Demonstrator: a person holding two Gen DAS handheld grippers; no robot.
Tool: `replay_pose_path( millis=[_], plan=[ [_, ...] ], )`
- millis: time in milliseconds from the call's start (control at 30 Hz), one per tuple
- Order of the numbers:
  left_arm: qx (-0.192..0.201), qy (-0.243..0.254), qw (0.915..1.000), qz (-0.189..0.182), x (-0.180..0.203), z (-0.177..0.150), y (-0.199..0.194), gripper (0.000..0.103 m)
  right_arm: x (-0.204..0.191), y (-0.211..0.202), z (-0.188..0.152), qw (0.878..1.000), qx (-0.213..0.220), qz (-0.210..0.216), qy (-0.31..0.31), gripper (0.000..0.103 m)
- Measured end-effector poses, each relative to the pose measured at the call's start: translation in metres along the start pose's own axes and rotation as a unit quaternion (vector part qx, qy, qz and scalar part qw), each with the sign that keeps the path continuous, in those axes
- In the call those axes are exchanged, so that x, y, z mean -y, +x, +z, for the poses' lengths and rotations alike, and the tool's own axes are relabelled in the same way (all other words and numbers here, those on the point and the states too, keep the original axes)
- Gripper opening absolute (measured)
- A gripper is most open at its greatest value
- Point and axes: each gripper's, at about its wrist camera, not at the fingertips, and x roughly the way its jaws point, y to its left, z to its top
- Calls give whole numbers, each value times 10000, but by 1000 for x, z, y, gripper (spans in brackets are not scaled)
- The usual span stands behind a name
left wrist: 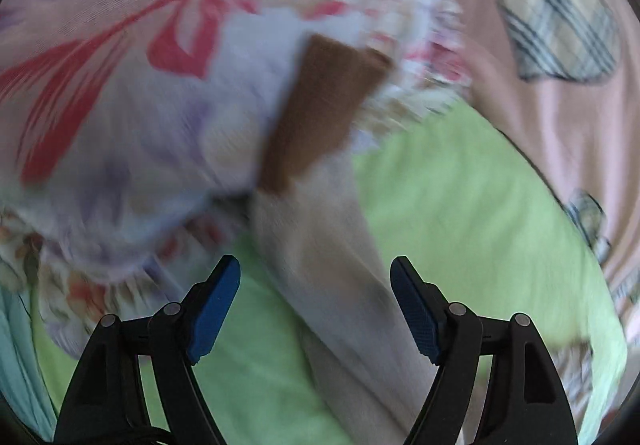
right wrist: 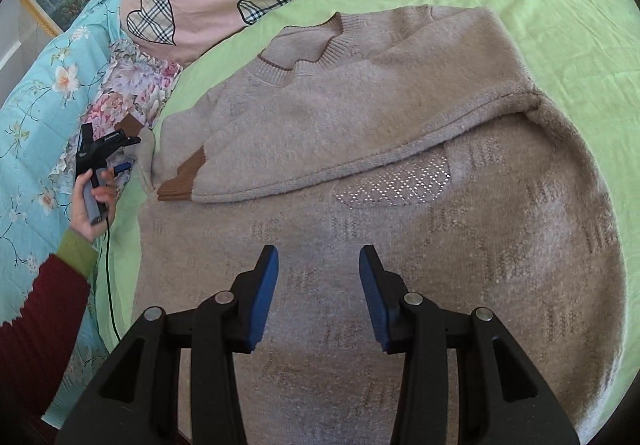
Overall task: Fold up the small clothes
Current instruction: 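Grasp the other sleeve's brown cuff with the left gripper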
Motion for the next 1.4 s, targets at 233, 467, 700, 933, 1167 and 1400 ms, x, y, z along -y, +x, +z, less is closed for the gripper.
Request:
replay_pose_path(
  millis=[233,467,700,933,1167,1400],
  plan=[
    [383,454,9982,-89,16,-7,-27,4,4,1,-4,10000,9,-13,66,43],
    [799,1467,9805,-1039,94,-75,-116,4,-4,-4,-10,9999,92,94,13,43],
    [668,2673,9348,-2239,209,-182,-178,4,0,-20,-20,9995,264,104,105,43],
    [335,3736,8866,-2706,298,-294,-186,4,31,-49,-28,9967,627,-127,505,43],
    [-349,4113,8735,-2581,341,-362,-132,7,47,-61,-30,9939,780,-228,745,43],
    [-710,4105,8724,-2558,313,-370,-123,63,40,-62,-22,9942,840,-205,635,43]
  ],
)
